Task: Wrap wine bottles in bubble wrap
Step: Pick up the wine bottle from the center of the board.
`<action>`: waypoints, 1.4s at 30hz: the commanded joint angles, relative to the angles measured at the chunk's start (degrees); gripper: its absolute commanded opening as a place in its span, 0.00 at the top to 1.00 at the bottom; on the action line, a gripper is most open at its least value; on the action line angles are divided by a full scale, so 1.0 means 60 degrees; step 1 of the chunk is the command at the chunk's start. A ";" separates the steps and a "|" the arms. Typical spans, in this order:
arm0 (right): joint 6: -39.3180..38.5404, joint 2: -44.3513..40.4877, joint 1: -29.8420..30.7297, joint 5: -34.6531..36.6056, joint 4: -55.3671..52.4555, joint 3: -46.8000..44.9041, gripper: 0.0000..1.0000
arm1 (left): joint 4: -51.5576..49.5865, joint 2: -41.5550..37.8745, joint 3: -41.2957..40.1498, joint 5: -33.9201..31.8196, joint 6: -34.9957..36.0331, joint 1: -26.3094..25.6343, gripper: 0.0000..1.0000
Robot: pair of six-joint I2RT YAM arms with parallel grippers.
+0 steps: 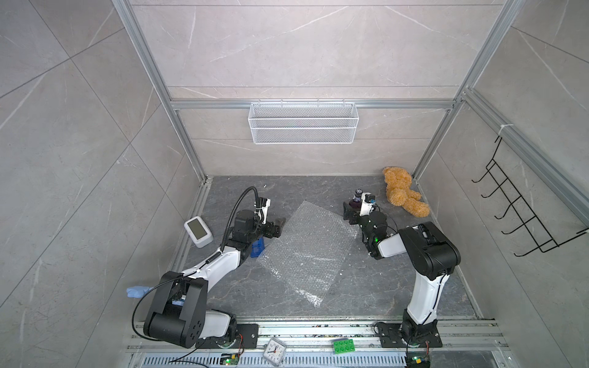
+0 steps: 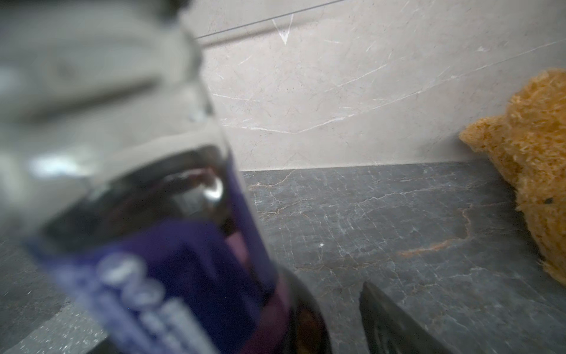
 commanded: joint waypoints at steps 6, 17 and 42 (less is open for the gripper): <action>-0.0390 0.0083 0.0147 0.0173 0.0597 0.0305 0.37 | -0.0169 -0.0380 0.0128 0.0013 0.0145 -0.0031 0.06; -0.1813 -0.0596 0.0302 -0.0286 0.0253 0.0627 0.63 | -0.1800 -0.0539 0.0428 0.0291 0.0106 -0.0042 0.10; -0.1548 -0.4325 0.0322 -0.0396 -0.8740 0.3217 0.91 | -0.5258 -0.0670 0.0364 -0.1891 0.0086 -0.4555 0.56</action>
